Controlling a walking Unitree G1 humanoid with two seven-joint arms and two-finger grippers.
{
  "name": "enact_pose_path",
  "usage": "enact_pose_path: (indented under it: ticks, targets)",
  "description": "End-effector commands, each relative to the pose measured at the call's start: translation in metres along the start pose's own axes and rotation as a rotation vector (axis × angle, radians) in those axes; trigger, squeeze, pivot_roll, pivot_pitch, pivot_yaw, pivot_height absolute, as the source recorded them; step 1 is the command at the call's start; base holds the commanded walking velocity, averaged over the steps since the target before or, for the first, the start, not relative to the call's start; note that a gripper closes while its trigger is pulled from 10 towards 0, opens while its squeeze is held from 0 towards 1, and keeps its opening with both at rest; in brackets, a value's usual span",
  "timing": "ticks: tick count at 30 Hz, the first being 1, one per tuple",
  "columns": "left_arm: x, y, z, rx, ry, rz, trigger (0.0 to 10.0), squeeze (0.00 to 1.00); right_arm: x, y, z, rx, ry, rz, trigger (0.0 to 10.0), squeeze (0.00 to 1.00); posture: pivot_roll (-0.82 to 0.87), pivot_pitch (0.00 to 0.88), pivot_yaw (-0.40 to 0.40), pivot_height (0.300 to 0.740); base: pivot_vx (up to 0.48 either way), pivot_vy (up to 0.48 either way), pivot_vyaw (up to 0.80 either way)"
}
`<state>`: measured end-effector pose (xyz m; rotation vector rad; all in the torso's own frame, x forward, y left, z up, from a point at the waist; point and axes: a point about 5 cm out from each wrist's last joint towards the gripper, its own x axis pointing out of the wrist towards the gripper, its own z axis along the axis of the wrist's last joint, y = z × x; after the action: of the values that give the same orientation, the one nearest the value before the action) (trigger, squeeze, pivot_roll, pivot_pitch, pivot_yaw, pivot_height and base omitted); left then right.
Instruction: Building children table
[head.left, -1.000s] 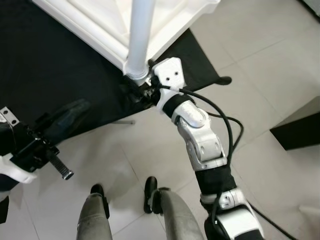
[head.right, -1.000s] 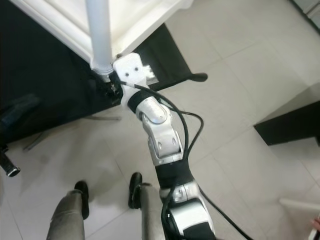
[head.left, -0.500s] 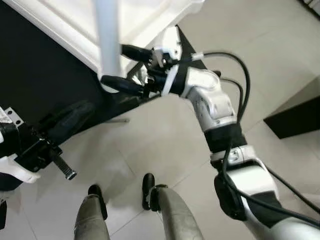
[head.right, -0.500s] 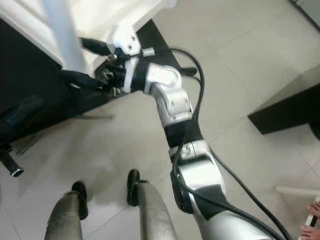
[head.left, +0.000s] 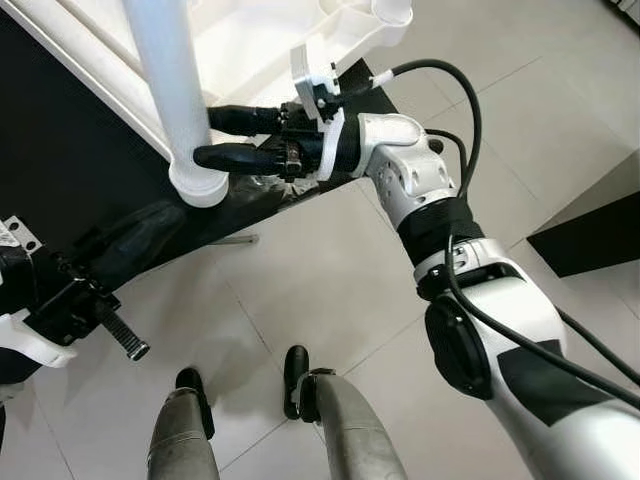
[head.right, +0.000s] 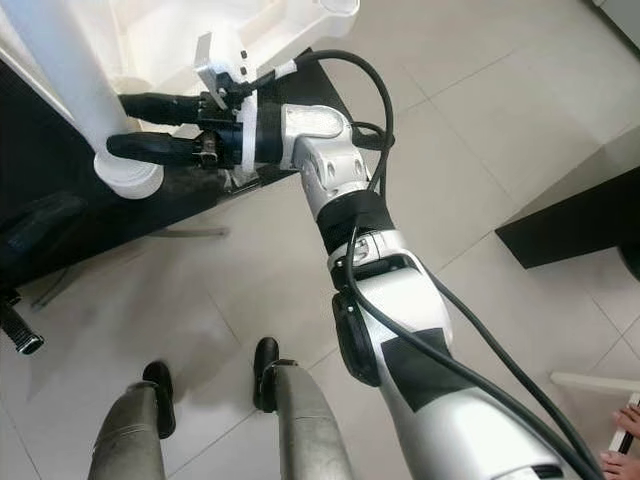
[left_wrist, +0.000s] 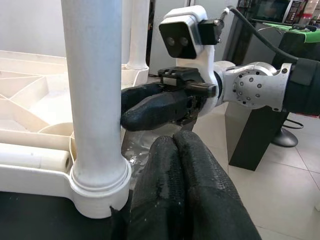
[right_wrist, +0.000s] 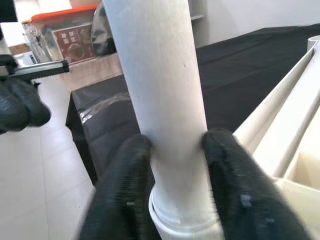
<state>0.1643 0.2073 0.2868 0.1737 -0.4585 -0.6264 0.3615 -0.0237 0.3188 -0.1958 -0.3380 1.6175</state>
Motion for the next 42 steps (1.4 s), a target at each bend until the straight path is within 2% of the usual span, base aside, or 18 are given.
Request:
enact_pose_path:
  ticks: [1, 2, 4, 7, 8, 9, 11, 13, 17, 18, 19, 22, 25, 29, 30, 33, 34, 42]
  targets:
    - [-0.002, -0.004, 0.003, 0.001, -0.009, -0.009, 10.0, 0.00, -0.017, 0.005, -0.018, -0.011, 0.023, -0.055, 0.0, 0.00, 0.17, 0.433, -0.185, 0.740, 0.000, 0.000, 0.00]
    - [-0.002, -0.004, 0.004, 0.003, -0.010, -0.006, 10.0, 0.00, -0.032, 0.010, -0.029, -0.019, 0.043, -0.108, 0.0, 0.00, 0.16, 0.433, -0.184, 0.740, 0.000, 0.000, 0.00]
    - [-0.002, -0.003, 0.004, 0.005, -0.011, -0.005, 10.0, 0.00, -0.041, 0.014, -0.036, -0.023, 0.058, -0.139, 0.0, 0.00, 0.16, 0.433, -0.184, 0.740, 0.000, 0.000, 0.00]
    - [-0.002, -0.003, 0.002, 0.003, -0.012, -0.005, 10.0, 0.00, -0.062, 0.041, -0.069, 0.068, 0.100, -0.404, 0.0, 0.00, 0.15, 0.424, -0.197, 0.740, 0.000, 0.000, 0.00]
    - [-0.002, -0.003, 0.002, 0.003, -0.012, -0.005, 10.0, 0.00, -0.062, 0.041, -0.069, 0.068, 0.100, -0.404, 0.0, 0.00, 0.15, 0.424, -0.197, 0.740, 0.000, 0.000, 0.00]
    - [-0.002, -0.003, 0.002, 0.001, -0.013, -0.008, 10.0, 0.00, -0.060, 0.058, -0.083, 0.114, 0.122, -0.518, 0.0, 0.00, 0.15, 0.418, -0.193, 0.740, 0.000, 0.000, 0.00]
    - [-0.001, -0.003, 0.001, -0.001, -0.014, -0.011, 10.0, 0.00, -0.059, 0.069, -0.091, 0.141, 0.135, -0.588, 0.0, 0.00, 0.15, 0.418, -0.193, 0.740, 0.000, 0.000, 0.00]
    - [0.000, -0.002, 0.000, -0.005, -0.015, -0.017, 10.0, 0.00, -0.035, 0.099, -0.102, 0.173, 0.129, -0.619, 0.0, 0.00, 0.14, 0.416, -0.171, 0.740, 0.000, 0.000, 0.00]
    - [0.001, -0.001, -0.001, -0.007, -0.016, -0.020, 10.0, 0.00, -0.027, 0.102, -0.100, 0.173, 0.098, -0.621, 0.0, 0.00, 0.14, 0.409, -0.169, 0.740, 0.000, 0.000, 0.00]
    - [0.002, -0.001, -0.001, -0.008, -0.021, -0.024, 10.0, 0.00, -0.022, 0.096, -0.094, 0.179, 0.042, -0.630, 8.7, 0.00, 0.13, 0.396, -0.172, 0.740, 0.000, 0.000, 0.00]
    - [0.003, -0.001, -0.001, -0.008, -0.025, -0.024, 10.0, 0.00, -0.021, 0.085, -0.084, 0.164, -0.012, -0.649, 10.0, 0.00, 0.13, 0.392, -0.179, 0.740, 0.000, 0.000, 0.00]
    - [0.004, -0.001, -0.003, -0.005, -0.025, -0.020, 10.0, 0.00, -0.019, 0.067, -0.063, 0.118, -0.098, -0.665, 10.0, 0.00, 0.13, 0.391, -0.183, 0.740, 0.000, 0.000, 0.00]
    - [0.004, -0.001, -0.003, -0.004, -0.024, -0.017, 10.0, 0.00, -0.019, 0.066, -0.057, 0.110, -0.113, -0.676, 10.0, 0.00, 0.13, 0.391, -0.183, 0.740, 0.000, 0.000, 0.00]
    - [-0.001, 0.015, -0.011, 0.042, 0.017, 0.100, 10.0, 0.00, -0.015, 0.079, -0.043, 0.094, -0.142, -0.704, 10.0, 0.00, 0.11, 0.378, -0.186, 0.740, 0.000, 0.000, 0.00]
    - [-0.001, 0.015, -0.011, 0.042, 0.017, 0.100, 10.0, 0.00, -0.015, 0.079, -0.043, 0.094, -0.142, -0.704, 10.0, 0.00, 0.11, 0.378, -0.186, 0.740, 0.000, 0.000, 0.00]
    - [-0.003, 0.032, -0.022, 0.072, 0.073, 0.250, 10.0, 0.00, -0.015, 0.082, -0.039, 0.090, -0.153, -0.718, 10.0, 0.00, 0.08, 0.368, -0.182, 0.740, 0.000, 0.000, 0.00]
    - [-0.005, 0.044, -0.031, 0.074, 0.109, 0.356, 10.0, 0.00, -0.017, 0.082, -0.038, 0.099, -0.163, -0.736, 10.0, 0.00, 0.08, 0.359, -0.172, 0.740, 0.000, 0.000, 0.00]
    - [-0.006, 0.051, -0.045, 0.020, 0.132, 0.448, 10.0, 0.00, -0.027, 0.079, -0.048, 0.105, -0.122, -0.783, 10.0, 0.00, 0.07, 0.341, -0.161, 0.740, 0.000, 0.000, 0.68]
